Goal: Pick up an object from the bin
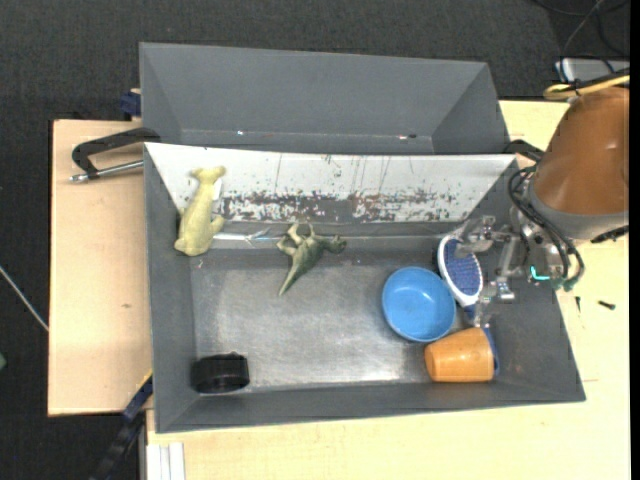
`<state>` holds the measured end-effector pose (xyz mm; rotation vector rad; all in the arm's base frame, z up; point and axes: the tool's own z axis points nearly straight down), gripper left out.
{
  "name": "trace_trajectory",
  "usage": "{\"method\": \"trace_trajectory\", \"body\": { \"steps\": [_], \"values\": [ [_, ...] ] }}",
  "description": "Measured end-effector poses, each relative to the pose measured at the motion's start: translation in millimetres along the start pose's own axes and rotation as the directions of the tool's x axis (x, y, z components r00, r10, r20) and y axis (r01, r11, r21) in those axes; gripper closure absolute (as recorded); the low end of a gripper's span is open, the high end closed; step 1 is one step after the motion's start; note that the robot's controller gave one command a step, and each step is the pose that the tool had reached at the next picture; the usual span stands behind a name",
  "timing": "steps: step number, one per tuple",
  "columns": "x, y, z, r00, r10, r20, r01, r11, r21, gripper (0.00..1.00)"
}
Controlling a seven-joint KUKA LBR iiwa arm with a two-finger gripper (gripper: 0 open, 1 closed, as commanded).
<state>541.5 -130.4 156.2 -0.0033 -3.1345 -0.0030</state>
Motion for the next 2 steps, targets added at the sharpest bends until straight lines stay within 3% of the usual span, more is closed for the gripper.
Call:
{"method": "trace_trajectory", "body": {
  "steps": [1,2],
  "values": [
    [-16.8,-18.3,49.2,0.961,-0.277,0.022,0.276,0.961,0.008,0.0],
    [13.3,1.2,23.4,0.891,-0.451,0.045,0.45,0.893,0.033,0.0]
  ]
}}
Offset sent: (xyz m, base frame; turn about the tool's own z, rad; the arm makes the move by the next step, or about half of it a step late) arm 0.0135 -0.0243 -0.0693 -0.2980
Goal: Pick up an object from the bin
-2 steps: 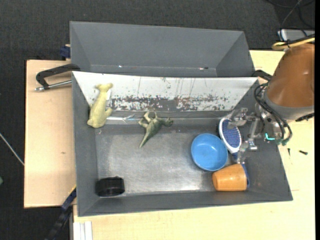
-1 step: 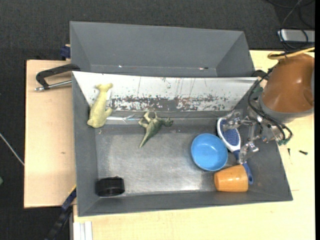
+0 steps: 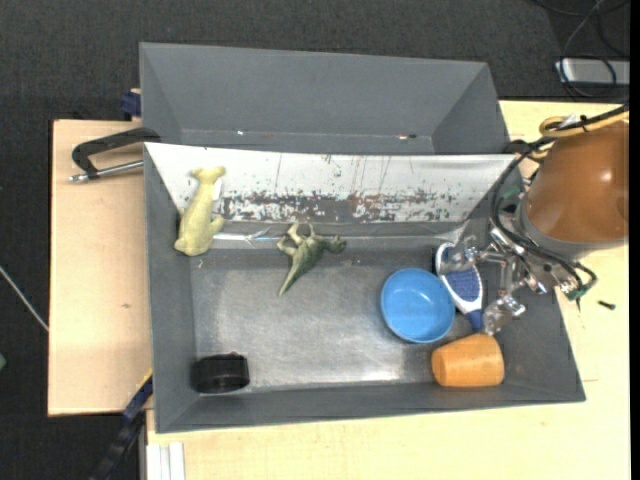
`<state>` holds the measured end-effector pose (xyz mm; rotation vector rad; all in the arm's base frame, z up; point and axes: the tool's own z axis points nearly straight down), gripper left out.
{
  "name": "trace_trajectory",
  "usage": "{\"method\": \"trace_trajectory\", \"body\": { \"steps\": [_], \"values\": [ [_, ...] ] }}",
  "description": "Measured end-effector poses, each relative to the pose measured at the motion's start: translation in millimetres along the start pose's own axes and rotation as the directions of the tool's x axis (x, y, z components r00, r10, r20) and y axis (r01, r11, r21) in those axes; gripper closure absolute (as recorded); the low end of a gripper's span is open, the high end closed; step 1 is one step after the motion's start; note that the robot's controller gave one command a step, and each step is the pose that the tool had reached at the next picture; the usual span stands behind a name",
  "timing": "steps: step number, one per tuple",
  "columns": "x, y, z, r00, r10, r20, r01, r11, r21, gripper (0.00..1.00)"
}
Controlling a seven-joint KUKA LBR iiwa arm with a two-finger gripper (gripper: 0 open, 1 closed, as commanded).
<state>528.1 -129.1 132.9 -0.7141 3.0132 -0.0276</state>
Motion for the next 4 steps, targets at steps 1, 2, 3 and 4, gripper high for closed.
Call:
{"method": "trace_trajectory", "body": {
  "steps": [1,2,3,4],
  "values": [
    [-26.3,1.4,56.3,0.992,-0.123,-0.015,0.123,0.992,-0.022,0.0],
    [-22.4,1.3,55.7,0.992,-0.123,-0.029,0.122,0.992,-0.029,1.0],
    [-26.7,4.9,-72.4,0.996,-0.087,-0.025,0.086,0.996,-0.022,1.0],
    [-49.8,36.6,-12.3,0.736,-0.677,-0.009,0.676,0.735,-0.05,1.0]
  ]
}}
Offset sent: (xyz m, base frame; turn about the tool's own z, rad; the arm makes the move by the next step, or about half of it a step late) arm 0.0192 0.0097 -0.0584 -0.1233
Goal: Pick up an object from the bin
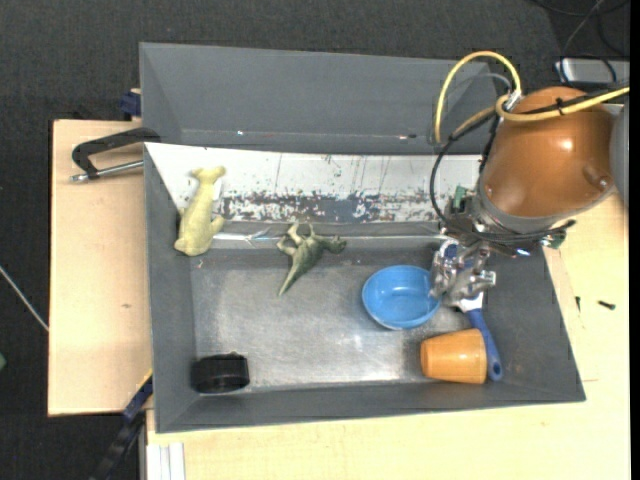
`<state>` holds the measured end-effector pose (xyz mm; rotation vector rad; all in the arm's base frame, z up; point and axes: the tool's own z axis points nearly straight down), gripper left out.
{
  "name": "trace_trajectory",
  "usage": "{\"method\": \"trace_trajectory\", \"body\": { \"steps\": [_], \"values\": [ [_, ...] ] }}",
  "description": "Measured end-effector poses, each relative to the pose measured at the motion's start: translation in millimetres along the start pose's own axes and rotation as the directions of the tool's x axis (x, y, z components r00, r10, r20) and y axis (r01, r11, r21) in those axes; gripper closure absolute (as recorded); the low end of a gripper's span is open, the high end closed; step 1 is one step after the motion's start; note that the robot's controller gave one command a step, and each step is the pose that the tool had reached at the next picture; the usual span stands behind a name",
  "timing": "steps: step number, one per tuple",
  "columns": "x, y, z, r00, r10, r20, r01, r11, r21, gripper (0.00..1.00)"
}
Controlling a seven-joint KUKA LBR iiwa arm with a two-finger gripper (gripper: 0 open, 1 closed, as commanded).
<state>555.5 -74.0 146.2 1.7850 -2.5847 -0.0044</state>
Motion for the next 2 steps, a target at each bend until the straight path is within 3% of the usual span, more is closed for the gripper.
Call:
{"method": "trace_trajectory", "body": {
  "steps": [1,2],
  "values": [
    [-19.8,-33.0,-136.3,1.0,-0.03,0.005,0.03,0.999,0.018,1.0],
    [-18.5,-5.9,16.4,0.988,-0.154,0.0,0.154,0.988,-0.006,1.0]
  ]
}}
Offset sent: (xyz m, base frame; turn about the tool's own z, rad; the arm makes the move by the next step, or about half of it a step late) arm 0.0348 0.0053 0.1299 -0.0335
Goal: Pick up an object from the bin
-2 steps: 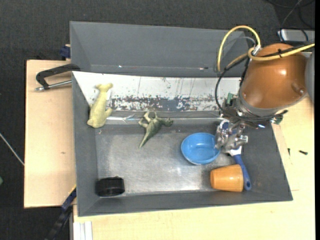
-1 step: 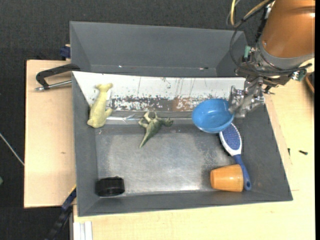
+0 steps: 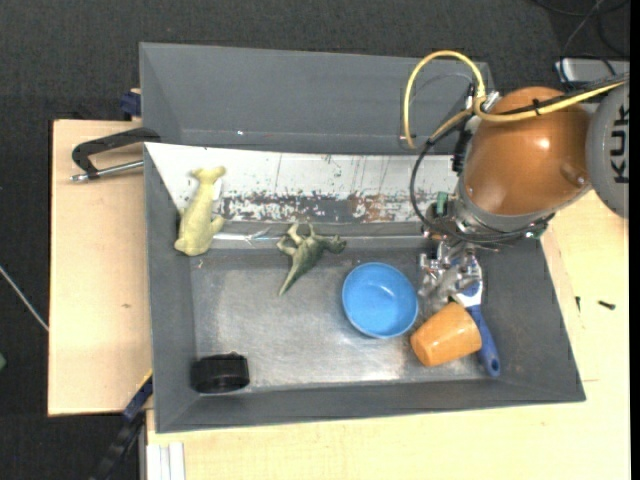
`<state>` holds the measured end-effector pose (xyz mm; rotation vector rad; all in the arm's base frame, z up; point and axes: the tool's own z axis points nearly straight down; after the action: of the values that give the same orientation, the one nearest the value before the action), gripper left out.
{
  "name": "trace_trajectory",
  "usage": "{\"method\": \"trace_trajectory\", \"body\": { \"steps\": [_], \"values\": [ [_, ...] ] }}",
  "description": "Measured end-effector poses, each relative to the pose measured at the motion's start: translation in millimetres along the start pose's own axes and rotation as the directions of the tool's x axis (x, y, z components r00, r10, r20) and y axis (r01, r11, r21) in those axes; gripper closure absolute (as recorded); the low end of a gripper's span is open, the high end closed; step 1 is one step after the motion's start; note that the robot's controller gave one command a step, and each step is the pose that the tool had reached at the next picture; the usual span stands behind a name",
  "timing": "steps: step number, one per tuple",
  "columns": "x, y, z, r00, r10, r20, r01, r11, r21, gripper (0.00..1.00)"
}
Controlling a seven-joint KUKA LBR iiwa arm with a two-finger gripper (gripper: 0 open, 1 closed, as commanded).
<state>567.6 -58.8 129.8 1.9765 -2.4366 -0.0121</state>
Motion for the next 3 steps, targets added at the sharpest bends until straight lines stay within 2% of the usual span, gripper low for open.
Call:
{"method": "trace_trajectory", "body": {
  "steps": [1,2,3],
  "values": [
    [-2.4,21.9,-65.7,1.0,-0.007,0.002,0.007,1.0,0.018,1.0],
    [-70.4,-0.9,-49.3,0.998,0.069,0.008,-0.069,0.998,0.014,1.0],
    [-89.7,-8.7,-53.9,0.976,0.218,0.008,-0.218,0.976,0.014,1.0]
  ]
}}
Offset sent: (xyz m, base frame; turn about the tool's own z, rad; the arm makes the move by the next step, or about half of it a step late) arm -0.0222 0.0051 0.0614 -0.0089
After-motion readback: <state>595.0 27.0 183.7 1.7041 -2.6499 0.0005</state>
